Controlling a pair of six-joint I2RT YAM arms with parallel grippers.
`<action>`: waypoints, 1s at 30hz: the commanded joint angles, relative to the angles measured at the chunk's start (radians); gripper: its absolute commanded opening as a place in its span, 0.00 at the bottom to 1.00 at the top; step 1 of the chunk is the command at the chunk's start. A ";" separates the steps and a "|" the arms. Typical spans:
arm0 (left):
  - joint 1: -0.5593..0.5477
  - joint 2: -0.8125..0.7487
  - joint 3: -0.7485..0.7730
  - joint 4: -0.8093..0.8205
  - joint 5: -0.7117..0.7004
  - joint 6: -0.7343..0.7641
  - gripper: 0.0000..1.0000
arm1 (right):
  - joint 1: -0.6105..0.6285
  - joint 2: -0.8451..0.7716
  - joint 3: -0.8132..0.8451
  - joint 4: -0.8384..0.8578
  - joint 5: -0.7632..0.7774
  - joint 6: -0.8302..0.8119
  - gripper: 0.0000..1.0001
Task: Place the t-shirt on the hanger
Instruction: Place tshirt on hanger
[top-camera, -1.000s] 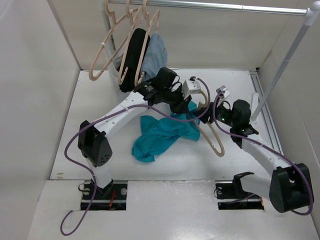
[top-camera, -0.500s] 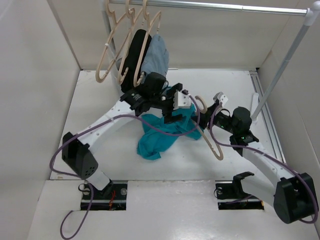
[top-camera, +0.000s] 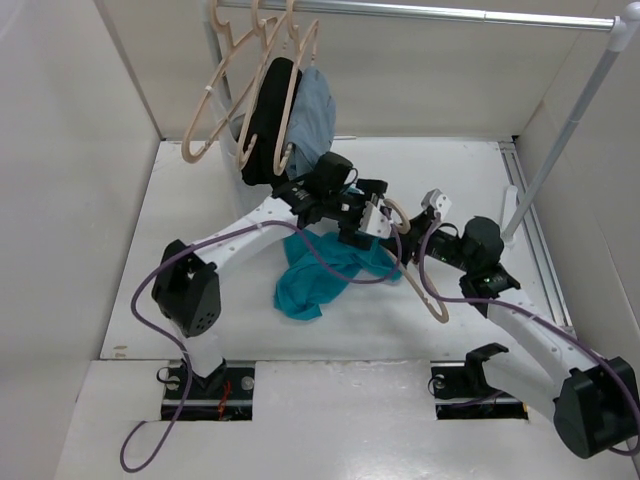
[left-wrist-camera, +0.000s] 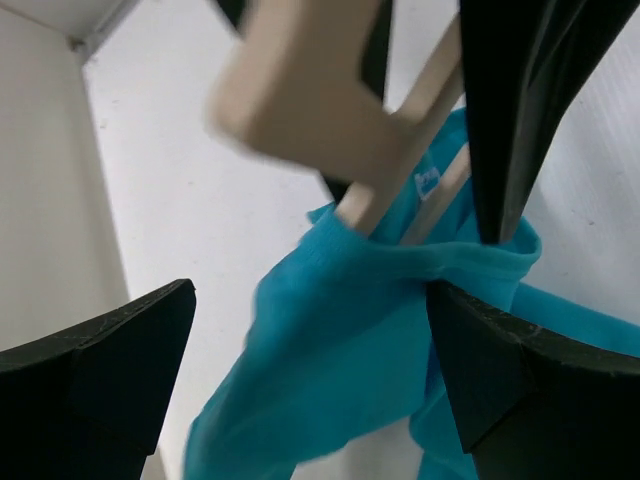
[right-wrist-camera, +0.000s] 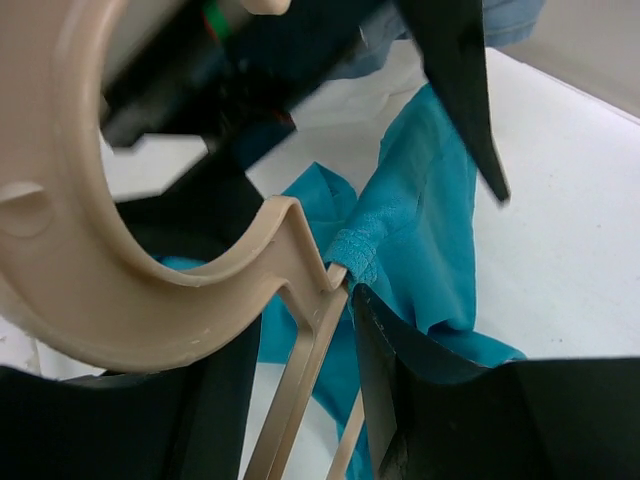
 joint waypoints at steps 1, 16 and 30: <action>-0.033 0.009 0.092 -0.059 0.003 0.065 1.00 | 0.011 -0.031 0.061 0.024 -0.017 -0.037 0.00; 0.016 0.031 0.171 -0.241 0.071 -0.004 0.00 | -0.018 -0.077 0.107 -0.045 0.046 -0.014 0.39; 0.034 0.012 0.112 -0.090 -0.152 -0.559 0.00 | -0.051 -0.280 0.403 -0.838 0.744 0.204 0.54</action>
